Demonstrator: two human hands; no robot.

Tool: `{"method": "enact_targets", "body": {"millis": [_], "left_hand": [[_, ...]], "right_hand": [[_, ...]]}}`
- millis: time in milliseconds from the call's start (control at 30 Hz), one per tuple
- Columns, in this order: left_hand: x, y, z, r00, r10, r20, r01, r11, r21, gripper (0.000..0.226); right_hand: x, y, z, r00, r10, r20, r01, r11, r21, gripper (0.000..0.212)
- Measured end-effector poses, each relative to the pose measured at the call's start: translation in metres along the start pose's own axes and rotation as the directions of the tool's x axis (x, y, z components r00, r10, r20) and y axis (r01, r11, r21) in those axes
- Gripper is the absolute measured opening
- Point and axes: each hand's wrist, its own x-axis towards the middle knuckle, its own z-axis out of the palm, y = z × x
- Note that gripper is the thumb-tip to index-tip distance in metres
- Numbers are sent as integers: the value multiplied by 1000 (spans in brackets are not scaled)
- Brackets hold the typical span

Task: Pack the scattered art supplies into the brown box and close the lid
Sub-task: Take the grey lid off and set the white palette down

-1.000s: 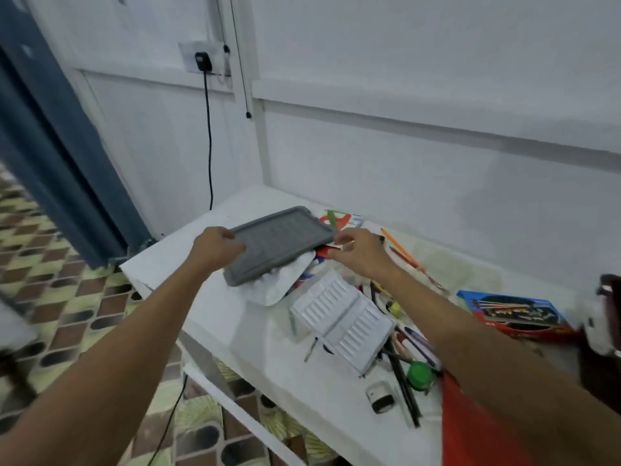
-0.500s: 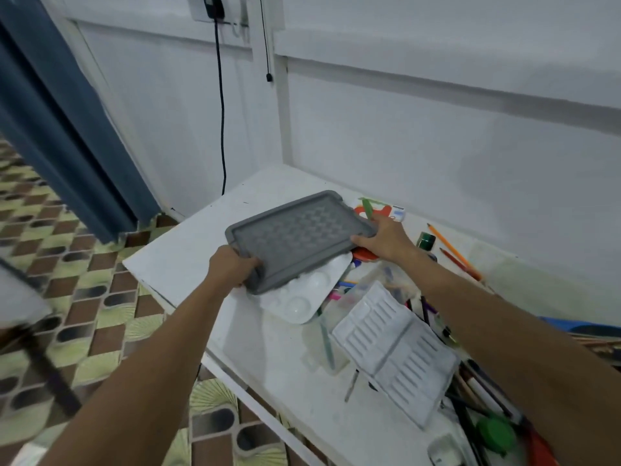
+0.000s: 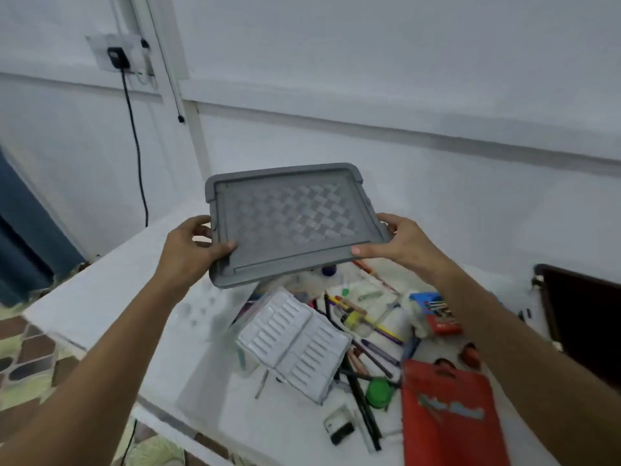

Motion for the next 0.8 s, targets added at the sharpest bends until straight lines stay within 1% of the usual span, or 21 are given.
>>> {"method": "enact_targets", "body": {"millis": [33,67,167,233,267,333,400,433,467,567,633,667,700,733,800], "left_hand": [[-6,18,16,999,44,31,-43,998,-40,62],[-12,36,32,995,84,63,-78,994,-82,62],[-36,84,84,964,188,190,-155,972,-176,67],[-60,109,119,924,249,290,-196,960,-199,73],[-77,119,138,897,276,345,-215,955,-206,76],[-109,130,162,842,319,435,-254,946,-202,82],[-148,134,188,745,356,565,-294,934,-201,92],[-166,134,198,691,368,622,-307,929,-208,97],[-184,130,208,643,366,673,-308,928,-210,101],[-236,120,232,527,354,773,-259,933,-250,107],[-265,111,243,471,333,817,-229,940,-252,114],[-279,109,246,453,308,837,-205,949,-239,117],[-291,106,247,440,286,851,-187,956,-225,118],[-302,103,248,428,272,862,-173,961,-217,116],[-322,98,249,442,248,862,-147,968,-203,110]], "right_hand": [[-19,-1,-24,999,-16,-39,15,1000,-8,69],[-40,-2,-48,995,-25,-95,21,999,-38,67],[-108,0,-113,961,-38,-273,1,991,-132,77],[-160,5,-145,926,-27,-377,-40,985,-170,73],[-190,9,-158,905,-18,-425,-66,981,-183,71],[-238,19,-175,881,-3,-473,-110,971,-211,71],[-292,36,-187,855,24,-518,-154,965,-210,68],[-317,46,-190,840,53,-541,-179,967,-183,68],[-342,57,-191,822,89,-563,-211,965,-156,70],[-409,88,-188,768,196,-610,-312,946,-90,88],[-444,103,-182,752,250,-610,-351,935,-48,90],[-458,110,-179,743,275,-610,-377,925,-41,91],[-470,118,-176,728,295,-619,-407,912,-45,97],[-482,127,-174,718,310,-623,-434,899,-52,108],[-502,148,-171,699,361,-617,-491,870,-47,125]]}}
